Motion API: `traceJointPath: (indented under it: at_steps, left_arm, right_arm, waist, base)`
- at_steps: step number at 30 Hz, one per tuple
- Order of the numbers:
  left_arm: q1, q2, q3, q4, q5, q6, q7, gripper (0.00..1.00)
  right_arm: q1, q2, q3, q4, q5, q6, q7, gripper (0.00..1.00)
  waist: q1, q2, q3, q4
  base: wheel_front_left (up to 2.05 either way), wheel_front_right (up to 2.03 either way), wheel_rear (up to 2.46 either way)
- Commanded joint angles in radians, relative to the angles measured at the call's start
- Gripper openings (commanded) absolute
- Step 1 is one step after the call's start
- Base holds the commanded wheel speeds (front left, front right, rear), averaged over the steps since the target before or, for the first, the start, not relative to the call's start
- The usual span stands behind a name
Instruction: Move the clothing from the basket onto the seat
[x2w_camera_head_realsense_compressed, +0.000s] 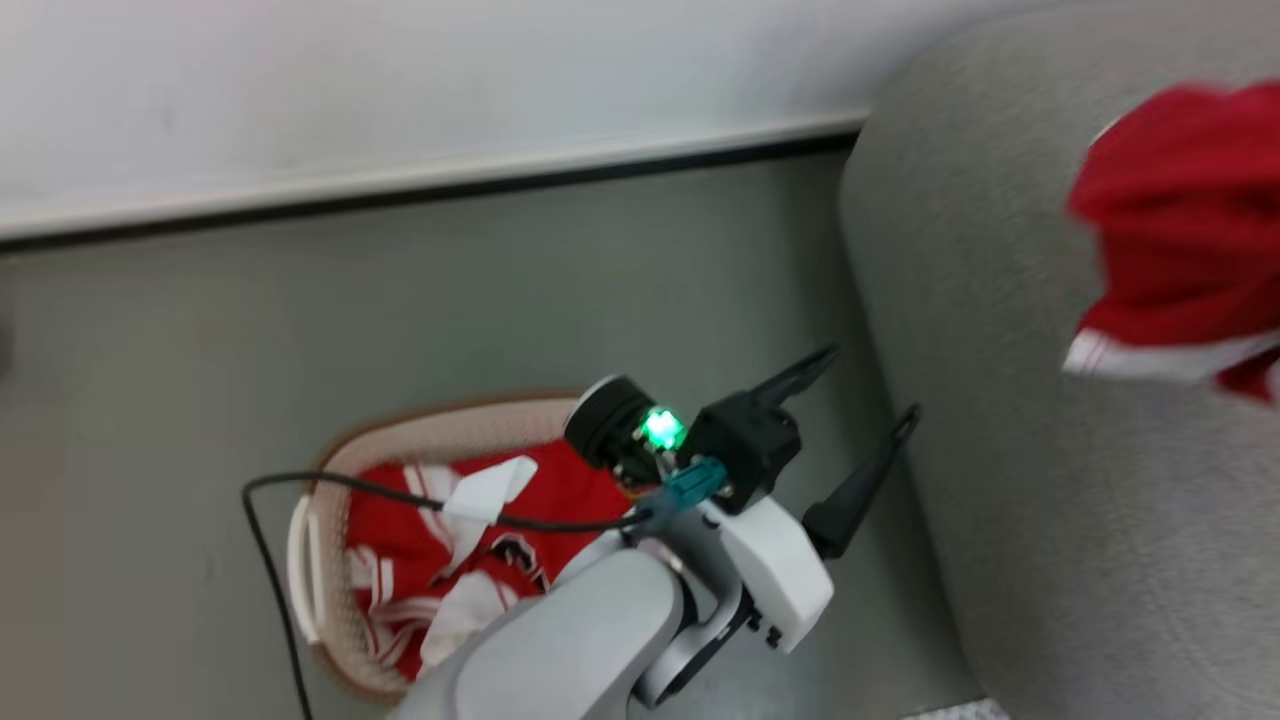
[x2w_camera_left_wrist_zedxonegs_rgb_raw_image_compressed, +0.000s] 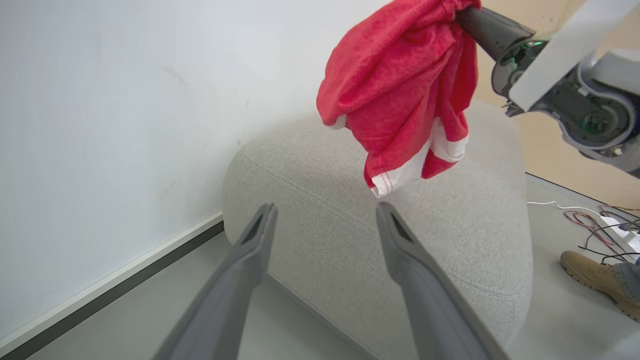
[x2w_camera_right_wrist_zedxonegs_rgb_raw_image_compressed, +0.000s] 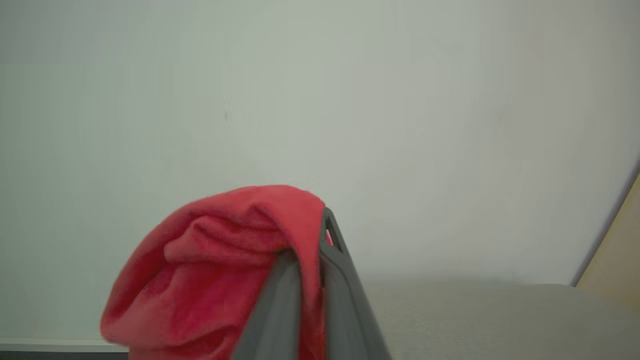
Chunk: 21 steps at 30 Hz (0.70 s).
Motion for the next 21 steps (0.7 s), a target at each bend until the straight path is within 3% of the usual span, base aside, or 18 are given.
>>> traceJointPath:
  at_steps: [1, 13, 17, 21]
  left_arm:
    - [-0.036, 0.0, -0.005, -0.008, 0.019, -0.009, 0.003, 1.0]
    - [-0.174, -0.025, -0.059, -0.015, 0.054, -0.027, -0.003, 1.0]
    - [-0.203, -0.029, -0.081, -0.013, 0.054, -0.029, -0.013, 1.0]
    - [-0.213, -0.032, -0.091, 0.0, 0.04, -0.02, -0.033, 1.0]
  right_arm:
    - [-0.066, -0.039, -0.028, 0.046, -0.008, -0.002, 0.001, 0.0]
    - [-0.479, -0.27, -0.275, 0.433, -0.062, -0.002, 0.002, 0.0]
    - [-0.556, -0.31, -0.383, 0.534, -0.113, -0.002, 0.001, 0.0]
    - [-0.547, -0.306, -0.508, 0.609, -0.223, -0.003, 0.001, 0.0]
  waist:
    - [-0.0003, 0.0001, 0.116, 0.086]
    - [-0.0003, 0.0001, 0.304, 0.208]
    - [-0.0003, 0.0001, 0.362, 0.244]
    - [-0.0003, 0.0001, 0.38, 0.262]
  base:
    - [0.0, 0.0, 0.0]
    - [0.0, 0.0, 0.0]
    - [0.0, 0.0, 0.0]
    - [0.0, 0.0, 0.0]
